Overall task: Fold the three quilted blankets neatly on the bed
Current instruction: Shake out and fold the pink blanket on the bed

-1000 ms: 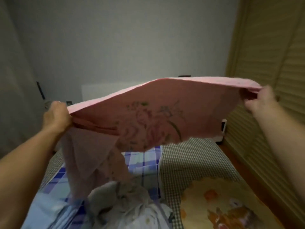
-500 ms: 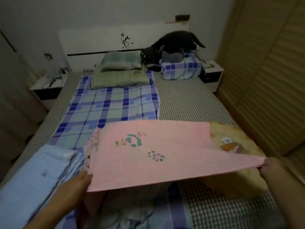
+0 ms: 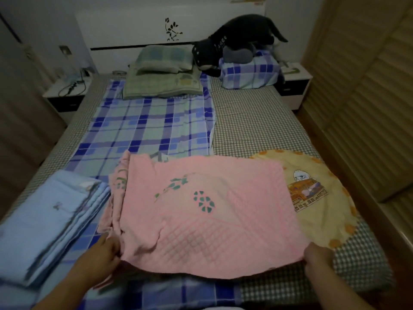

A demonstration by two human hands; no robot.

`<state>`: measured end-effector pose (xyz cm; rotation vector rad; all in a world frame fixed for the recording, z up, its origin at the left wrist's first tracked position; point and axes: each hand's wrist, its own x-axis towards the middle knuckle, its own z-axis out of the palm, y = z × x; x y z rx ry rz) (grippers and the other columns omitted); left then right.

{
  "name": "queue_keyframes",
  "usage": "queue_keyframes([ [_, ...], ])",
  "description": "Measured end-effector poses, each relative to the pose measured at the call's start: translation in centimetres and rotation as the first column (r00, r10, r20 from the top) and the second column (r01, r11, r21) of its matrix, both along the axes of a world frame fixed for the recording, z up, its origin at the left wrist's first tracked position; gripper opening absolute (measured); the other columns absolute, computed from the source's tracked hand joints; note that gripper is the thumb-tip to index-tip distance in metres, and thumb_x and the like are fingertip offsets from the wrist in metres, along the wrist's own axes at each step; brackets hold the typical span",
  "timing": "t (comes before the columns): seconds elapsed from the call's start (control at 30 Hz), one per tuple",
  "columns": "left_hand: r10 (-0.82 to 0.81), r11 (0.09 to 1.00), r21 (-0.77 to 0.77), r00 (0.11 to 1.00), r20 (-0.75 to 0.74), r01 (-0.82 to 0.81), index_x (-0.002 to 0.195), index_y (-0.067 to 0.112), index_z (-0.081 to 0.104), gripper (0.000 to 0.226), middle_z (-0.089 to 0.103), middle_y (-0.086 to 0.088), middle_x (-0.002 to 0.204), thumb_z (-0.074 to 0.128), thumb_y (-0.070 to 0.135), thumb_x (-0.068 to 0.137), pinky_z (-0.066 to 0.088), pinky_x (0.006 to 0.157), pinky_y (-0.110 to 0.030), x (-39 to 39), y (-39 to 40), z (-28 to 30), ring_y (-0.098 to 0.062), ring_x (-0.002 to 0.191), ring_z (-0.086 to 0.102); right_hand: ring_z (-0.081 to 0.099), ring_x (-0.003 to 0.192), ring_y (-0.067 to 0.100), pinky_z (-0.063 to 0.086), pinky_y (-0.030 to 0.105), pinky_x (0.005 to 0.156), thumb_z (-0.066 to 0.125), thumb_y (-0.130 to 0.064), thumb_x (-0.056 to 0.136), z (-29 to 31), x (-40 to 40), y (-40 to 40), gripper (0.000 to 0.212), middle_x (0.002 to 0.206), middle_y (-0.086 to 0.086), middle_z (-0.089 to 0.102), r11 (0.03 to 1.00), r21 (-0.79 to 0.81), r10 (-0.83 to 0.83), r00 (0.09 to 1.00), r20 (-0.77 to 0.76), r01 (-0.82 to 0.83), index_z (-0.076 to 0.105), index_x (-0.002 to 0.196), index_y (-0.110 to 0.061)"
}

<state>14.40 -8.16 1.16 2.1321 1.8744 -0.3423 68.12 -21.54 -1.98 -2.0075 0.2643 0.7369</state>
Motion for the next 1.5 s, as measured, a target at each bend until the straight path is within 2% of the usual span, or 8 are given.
queue_keyframes([
  [0.17,0.34,0.913,0.192,0.932,0.127,-0.359,0.091,0.018,0.061,0.018,0.059,-0.014,0.1,0.052,0.032,0.084,0.053,0.076,-0.047,-1.0,-0.6,-2.5,-0.038,0.085,0.065,0.058,0.1,0.03,0.05,0.04,0.091,0.044,-0.008,0.101,1.5,-5.7,3.1,0.02,0.111,0.014,0.059,0.971,0.136,0.184,0.979,0.081,-0.194,0.054,0.117,-0.002],
  [0.47,0.659,0.545,0.427,0.684,0.313,-0.721,0.102,-0.016,0.066,0.025,0.064,-0.038,0.106,0.056,0.002,0.09,0.05,0.088,-0.052,-8.8,6.9,13.2,-0.051,0.102,0.062,0.056,0.094,0.036,0.045,0.044,0.085,0.048,-0.024,0.098,7.3,-13.3,11.5,0.023,0.095,0.019,0.053,0.904,0.151,0.329,0.876,0.352,-0.4,0.048,0.094,-0.001],
  [0.57,0.545,0.417,0.481,0.636,0.546,-0.771,0.106,-0.014,0.068,0.029,0.066,-0.032,0.106,0.044,-0.001,0.095,0.049,0.09,-0.047,-10.7,13.5,19.9,-0.045,0.104,0.064,0.052,0.087,0.03,0.039,0.037,0.075,0.046,-0.022,0.1,10.4,-18.3,14.3,0.022,0.093,0.016,0.051,0.876,0.213,0.313,0.847,0.43,-0.432,0.049,0.096,0.0],
  [0.67,0.07,0.521,0.444,0.555,0.829,-0.729,0.087,0.007,0.075,0.032,0.073,-0.007,0.089,0.044,0.002,0.085,0.051,0.086,-0.028,-5.2,11.8,22.9,-0.019,0.088,0.067,0.05,0.081,0.026,0.028,0.029,0.064,0.048,-0.018,0.101,12.9,-24.0,15.5,0.019,0.088,0.015,0.052,0.831,0.256,0.301,0.787,0.539,-0.493,0.05,0.093,-0.001],
  [0.77,-0.034,0.859,0.244,0.426,0.904,-0.45,0.076,0.015,0.069,0.033,0.067,0.011,0.076,0.047,-0.009,0.083,0.046,0.071,-0.019,0.0,5.3,17.7,-0.002,0.071,0.059,0.047,0.07,0.022,0.025,0.032,0.056,0.052,-0.02,0.1,14.2,-30.0,14.7,0.023,0.072,0.004,0.049,0.764,0.227,0.358,0.691,0.628,-0.603,0.046,0.079,-0.013],
  [0.87,0.096,0.93,0.024,0.307,0.947,-0.368,0.091,0.024,0.064,0.037,0.068,0.015,0.089,0.049,-0.01,0.087,0.05,0.078,-0.027,1.6,1.7,10.3,-0.003,0.085,0.064,0.047,0.063,0.002,0.037,0.015,0.058,0.056,-0.016,0.098,14.0,-37.1,13.0,0.027,0.068,-0.005,0.051,0.597,0.177,0.524,0.547,0.653,-0.783,0.044,0.074,-0.019],
  [1.13,0.669,0.605,-0.73,-0.293,0.683,-0.319,0.11,-0.002,0.055,0.024,0.069,-0.026,0.093,0.054,-0.013,0.089,0.058,0.066,-0.035,-1.0,-1.1,7.0,-0.022,0.073,0.069,0.055,0.076,0.003,0.038,0.011,0.064,0.07,-0.008,0.085,8.0,-44.5,10.8,0.025,0.079,-0.004,0.058,0.586,0.03,0.654,0.494,0.574,-0.81,0.053,0.073,-0.023],
  [1.5,0.702,0.589,-0.78,-0.343,0.624,-0.214,0.089,0.002,0.055,0.011,0.059,-0.017,0.078,0.053,-0.008,0.091,0.053,0.069,-0.031,-2.5,-3.4,7.2,-0.015,0.067,0.06,0.057,0.076,0.01,0.047,0.024,0.067,0.071,0.003,0.081,10.2,-46.2,8.6,0.026,0.079,-0.008,0.058,0.632,0.13,0.463,0.507,0.727,-0.764,0.059,0.075,-0.02],
])
